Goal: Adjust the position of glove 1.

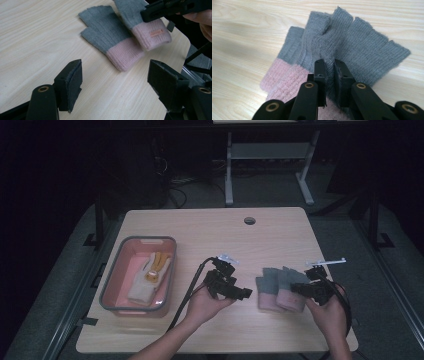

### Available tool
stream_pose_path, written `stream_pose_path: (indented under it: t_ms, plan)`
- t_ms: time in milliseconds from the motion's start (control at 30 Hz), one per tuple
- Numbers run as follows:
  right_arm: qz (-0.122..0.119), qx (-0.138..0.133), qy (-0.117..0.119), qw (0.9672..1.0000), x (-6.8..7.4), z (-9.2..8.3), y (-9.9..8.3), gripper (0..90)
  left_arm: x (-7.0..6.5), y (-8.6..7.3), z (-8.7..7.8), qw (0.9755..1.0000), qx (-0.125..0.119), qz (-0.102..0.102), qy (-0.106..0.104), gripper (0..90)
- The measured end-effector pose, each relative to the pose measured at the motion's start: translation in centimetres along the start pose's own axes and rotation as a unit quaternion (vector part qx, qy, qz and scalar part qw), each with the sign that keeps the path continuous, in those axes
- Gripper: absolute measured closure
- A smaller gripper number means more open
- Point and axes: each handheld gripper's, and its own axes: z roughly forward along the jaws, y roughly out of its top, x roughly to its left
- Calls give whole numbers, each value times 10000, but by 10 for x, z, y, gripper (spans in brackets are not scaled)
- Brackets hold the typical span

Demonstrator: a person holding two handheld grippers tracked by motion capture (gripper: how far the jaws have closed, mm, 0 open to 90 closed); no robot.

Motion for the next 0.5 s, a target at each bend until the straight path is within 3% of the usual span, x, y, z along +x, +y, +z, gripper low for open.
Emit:
stream_pose_path:
  t_ms: [500]
  plan:
    - [-341, 168, 44, 9993, 26, 17, 12, 815, 2, 0, -2, 10000, 61, 23, 37, 282]
